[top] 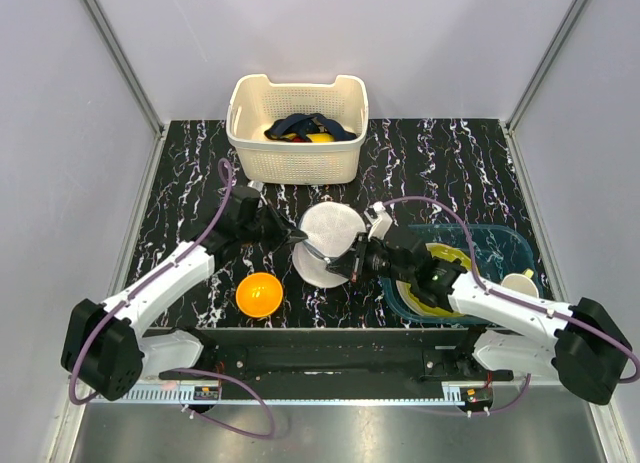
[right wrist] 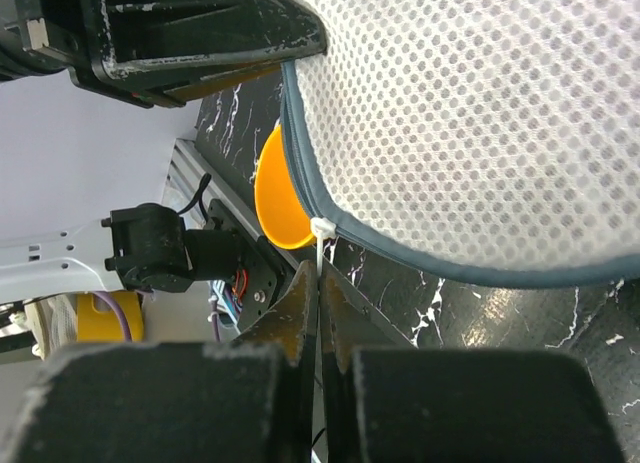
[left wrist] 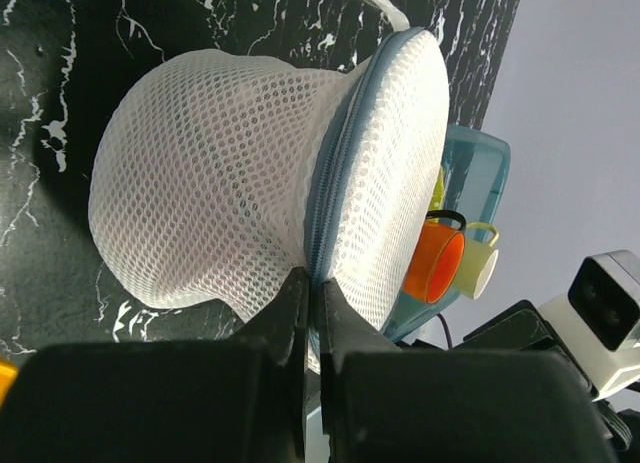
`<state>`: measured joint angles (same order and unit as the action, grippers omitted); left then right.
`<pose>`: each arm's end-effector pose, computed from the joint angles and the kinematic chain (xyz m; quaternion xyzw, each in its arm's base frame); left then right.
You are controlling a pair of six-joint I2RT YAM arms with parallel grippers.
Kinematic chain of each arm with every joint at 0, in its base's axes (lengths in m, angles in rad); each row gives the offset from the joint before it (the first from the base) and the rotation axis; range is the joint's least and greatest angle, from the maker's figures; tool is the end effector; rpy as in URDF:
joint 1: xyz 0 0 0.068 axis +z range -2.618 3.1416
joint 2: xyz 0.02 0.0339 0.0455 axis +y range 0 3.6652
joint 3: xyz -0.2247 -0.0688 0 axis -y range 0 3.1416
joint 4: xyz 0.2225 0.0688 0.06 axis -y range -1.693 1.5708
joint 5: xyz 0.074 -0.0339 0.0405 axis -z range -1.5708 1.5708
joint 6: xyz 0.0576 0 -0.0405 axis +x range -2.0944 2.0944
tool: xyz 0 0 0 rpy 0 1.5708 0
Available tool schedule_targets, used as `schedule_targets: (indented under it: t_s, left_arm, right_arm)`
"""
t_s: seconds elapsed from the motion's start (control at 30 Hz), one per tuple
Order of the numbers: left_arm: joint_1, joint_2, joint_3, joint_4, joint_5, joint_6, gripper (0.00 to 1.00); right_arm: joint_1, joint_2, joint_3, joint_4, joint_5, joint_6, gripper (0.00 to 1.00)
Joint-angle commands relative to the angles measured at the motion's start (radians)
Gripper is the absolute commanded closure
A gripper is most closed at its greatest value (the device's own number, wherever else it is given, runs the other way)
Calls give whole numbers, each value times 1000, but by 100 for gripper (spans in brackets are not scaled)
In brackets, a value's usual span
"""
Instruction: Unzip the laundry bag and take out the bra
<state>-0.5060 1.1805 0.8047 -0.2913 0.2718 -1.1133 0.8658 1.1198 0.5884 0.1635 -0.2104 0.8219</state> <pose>0.2245 -0.1421 0.2153 -0.2101 0.8683 -0.3973 0.2101 0.1631 0.2103 0.2078 -0.0774 0.8185 0.4780 0.3093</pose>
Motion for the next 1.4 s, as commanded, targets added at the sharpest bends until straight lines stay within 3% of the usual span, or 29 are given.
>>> schedule_targets:
  t_s: [0.0,0.13,0.17,0.2,0.27,0.3,0.6,0.8,0.97,1.0,1.1,1.37]
  left_arm:
    - [24,13,74,-22,-54,82,100]
    - [26,30,106,-48,-43,144,100]
    - [26,33,113,-54,-39,148,100]
    - [26,36,114,-52,-31,151,100]
    - [26,42,116,-52,-20,158,100]
    - [26,44,114,-49,-17,159,100]
    - [26,51,108,-52,-11,175,100]
    - [26,62,119,-59,-3,196,100]
    - [26,73,131,-59,9,207,100]
    - [26,73,134,-58,12,207,100]
    - [26,77,137,-57,14,210,100]
    - [26,88,129,-37,26,205,100]
  right_arm:
    - [1,-32,8,-53,0,-4,100]
    - [1,3,53,-70,-58,46,100]
    - [-1,17,92,-81,-73,52,77]
    - [-1,31,108,-88,-99,59,67]
    - [-1,61,142,-101,-103,101,63]
    - [-1,70,151,-101,-113,130,56]
    - [-5,138,195,-64,-164,258,54]
    - [-50,54,116,-68,-142,255,61]
    - [-125,18,82,-50,-262,232,79]
    - [-131,17,85,-41,-323,218,89]
    - [-140,20,108,-39,-389,189,99]
    - [-139,32,151,-38,-429,207,100]
